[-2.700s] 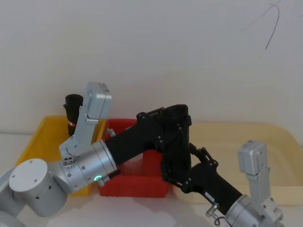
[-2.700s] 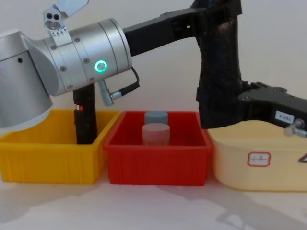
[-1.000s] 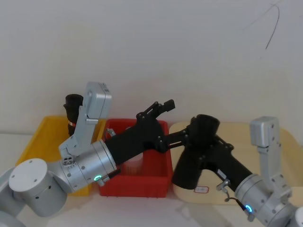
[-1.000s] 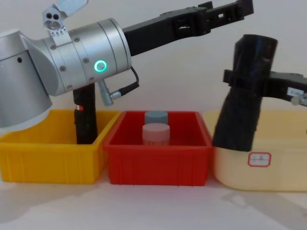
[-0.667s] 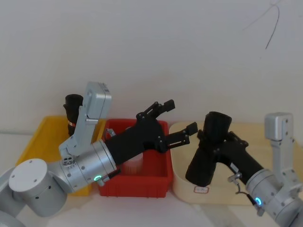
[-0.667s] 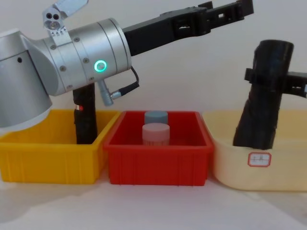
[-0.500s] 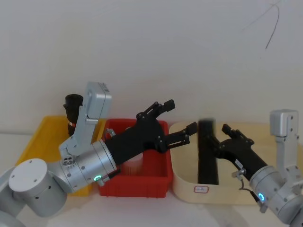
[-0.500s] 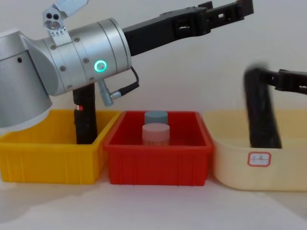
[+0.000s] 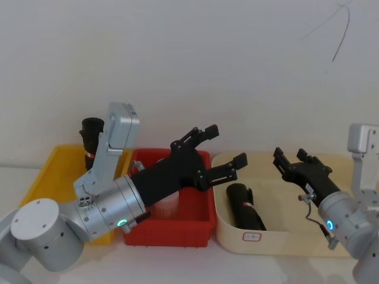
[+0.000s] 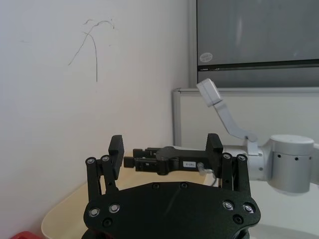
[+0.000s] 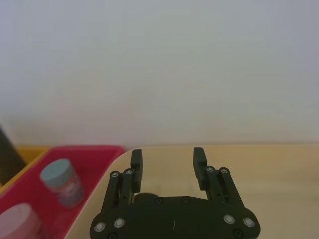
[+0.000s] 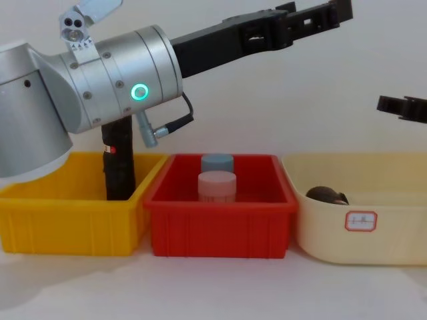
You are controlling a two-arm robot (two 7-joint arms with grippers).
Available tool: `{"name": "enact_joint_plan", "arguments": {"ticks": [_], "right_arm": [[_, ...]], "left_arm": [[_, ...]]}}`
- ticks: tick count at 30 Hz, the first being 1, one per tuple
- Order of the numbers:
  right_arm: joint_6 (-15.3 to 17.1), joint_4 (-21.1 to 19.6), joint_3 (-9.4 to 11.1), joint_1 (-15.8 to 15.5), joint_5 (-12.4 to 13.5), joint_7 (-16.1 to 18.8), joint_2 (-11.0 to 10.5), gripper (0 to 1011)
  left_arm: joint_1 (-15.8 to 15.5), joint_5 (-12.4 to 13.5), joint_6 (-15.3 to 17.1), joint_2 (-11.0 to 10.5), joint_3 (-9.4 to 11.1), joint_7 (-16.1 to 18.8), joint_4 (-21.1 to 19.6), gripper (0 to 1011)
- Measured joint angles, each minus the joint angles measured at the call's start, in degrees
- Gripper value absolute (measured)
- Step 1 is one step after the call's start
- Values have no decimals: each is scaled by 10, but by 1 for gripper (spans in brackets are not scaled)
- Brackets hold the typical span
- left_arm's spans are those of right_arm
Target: Pick up the garbage bag with the one hand and transfer it to the other hand.
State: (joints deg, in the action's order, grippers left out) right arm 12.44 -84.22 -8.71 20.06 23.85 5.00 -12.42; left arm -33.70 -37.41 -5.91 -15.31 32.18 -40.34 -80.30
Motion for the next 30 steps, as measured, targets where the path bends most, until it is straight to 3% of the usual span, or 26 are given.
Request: {"name": "enact_joint_plan", "arguments": {"ticks": [8,16,28,30], "right_arm": [[12,18,8,19,-1,-11,8,610],[26,11,4,18,-2,4,4,610],[47,-22,-30,1,-1,53,-12,611],[49,-27,-38,-1,-1,62,-14,663]], "left_arm": [[0,0,0,0,0,0,0,1000],[1,0,-1,-2,0,3,-1,1000],[20,12,-8,-25,-22,42,-23,1000],[26,15,-9,-30,-29,52,-29,1000]]}}
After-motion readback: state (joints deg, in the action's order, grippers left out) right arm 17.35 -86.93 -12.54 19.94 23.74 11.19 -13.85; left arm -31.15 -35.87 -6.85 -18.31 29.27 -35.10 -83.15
